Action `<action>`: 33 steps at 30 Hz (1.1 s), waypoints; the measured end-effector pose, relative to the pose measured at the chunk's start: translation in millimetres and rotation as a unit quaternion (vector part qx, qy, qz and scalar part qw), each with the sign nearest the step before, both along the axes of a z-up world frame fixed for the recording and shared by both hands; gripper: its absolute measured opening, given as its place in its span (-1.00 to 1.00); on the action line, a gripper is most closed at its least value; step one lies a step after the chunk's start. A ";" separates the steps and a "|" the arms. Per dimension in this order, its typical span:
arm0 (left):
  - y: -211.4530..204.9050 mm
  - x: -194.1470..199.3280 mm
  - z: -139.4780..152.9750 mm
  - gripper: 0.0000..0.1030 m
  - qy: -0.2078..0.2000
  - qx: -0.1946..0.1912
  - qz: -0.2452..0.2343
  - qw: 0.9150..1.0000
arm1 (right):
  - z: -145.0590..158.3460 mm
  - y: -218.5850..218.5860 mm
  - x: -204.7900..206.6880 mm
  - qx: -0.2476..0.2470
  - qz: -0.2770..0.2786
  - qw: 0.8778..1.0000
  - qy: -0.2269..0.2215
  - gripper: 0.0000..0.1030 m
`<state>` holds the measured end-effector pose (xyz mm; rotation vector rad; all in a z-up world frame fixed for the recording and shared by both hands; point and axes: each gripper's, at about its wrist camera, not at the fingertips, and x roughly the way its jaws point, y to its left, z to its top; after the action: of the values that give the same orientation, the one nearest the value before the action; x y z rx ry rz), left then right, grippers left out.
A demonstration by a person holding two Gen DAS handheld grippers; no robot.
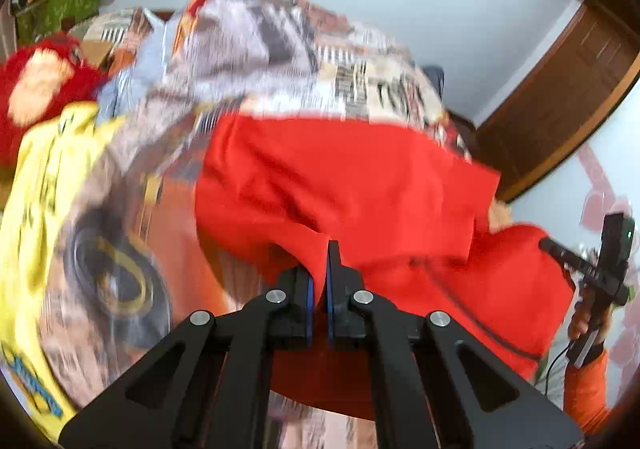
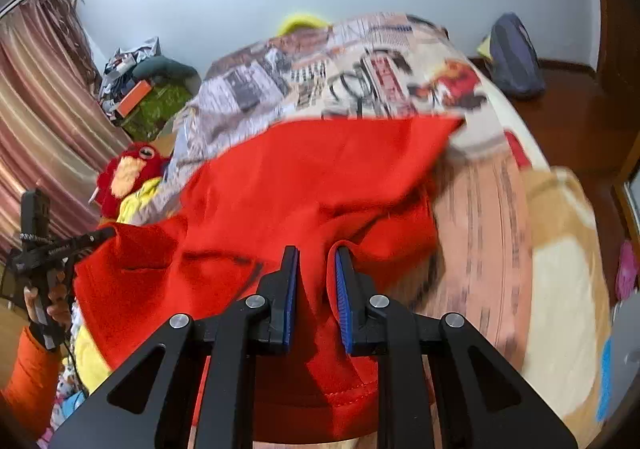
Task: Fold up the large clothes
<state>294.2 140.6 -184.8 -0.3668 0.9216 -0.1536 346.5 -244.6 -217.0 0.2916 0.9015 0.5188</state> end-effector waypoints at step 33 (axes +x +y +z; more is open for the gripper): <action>56.7 129.3 -28.7 -0.01 -0.006 0.085 0.098 0.991 | -27.2 6.6 118.3 -0.099 -0.046 0.994 -0.006 -0.91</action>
<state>423.5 197.3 -213.5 -0.2955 0.8752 0.1040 464.9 -238.0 -244.2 0.1476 0.9157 0.3431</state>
